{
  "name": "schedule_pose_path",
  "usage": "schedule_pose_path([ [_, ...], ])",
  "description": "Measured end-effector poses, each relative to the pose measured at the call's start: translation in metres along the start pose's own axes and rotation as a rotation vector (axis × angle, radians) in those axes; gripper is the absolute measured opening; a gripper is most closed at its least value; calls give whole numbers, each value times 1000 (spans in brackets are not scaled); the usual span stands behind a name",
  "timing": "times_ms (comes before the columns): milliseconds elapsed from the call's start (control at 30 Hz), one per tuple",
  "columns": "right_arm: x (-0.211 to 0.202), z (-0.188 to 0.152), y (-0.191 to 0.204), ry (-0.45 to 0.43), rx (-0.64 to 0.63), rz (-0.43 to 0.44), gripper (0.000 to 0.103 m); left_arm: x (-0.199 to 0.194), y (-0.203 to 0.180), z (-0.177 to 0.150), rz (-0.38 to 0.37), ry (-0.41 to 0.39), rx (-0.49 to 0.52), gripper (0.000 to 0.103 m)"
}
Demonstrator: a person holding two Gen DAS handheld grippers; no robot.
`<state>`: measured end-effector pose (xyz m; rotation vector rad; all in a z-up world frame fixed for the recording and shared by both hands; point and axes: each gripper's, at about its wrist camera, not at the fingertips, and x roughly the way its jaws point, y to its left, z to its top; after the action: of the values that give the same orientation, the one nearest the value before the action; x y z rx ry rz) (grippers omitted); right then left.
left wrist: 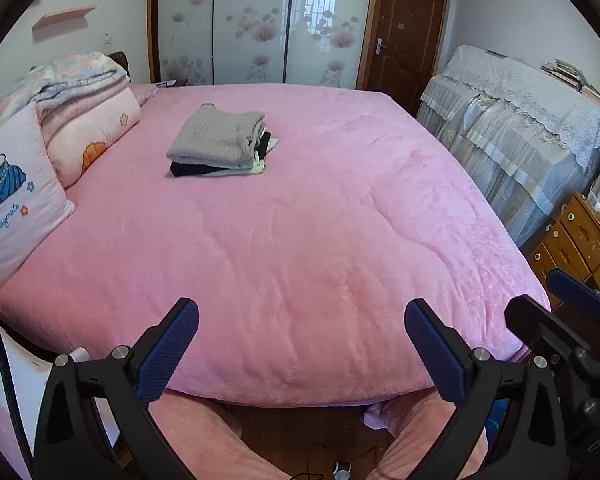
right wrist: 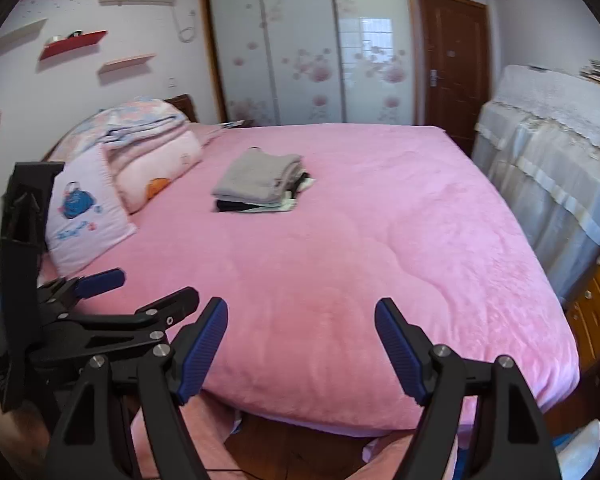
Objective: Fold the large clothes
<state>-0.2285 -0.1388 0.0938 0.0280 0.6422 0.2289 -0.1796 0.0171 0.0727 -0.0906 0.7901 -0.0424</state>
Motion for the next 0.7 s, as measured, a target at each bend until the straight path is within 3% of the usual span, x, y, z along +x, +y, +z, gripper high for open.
schedule_pose_path([
  [267,36,-11,-15,40,47,-23,77,33,-8,-4,109,37,-25,102],
  [700,74,-14,-35,94,89,-16,77,63,-16,0,144,52,-11,102],
])
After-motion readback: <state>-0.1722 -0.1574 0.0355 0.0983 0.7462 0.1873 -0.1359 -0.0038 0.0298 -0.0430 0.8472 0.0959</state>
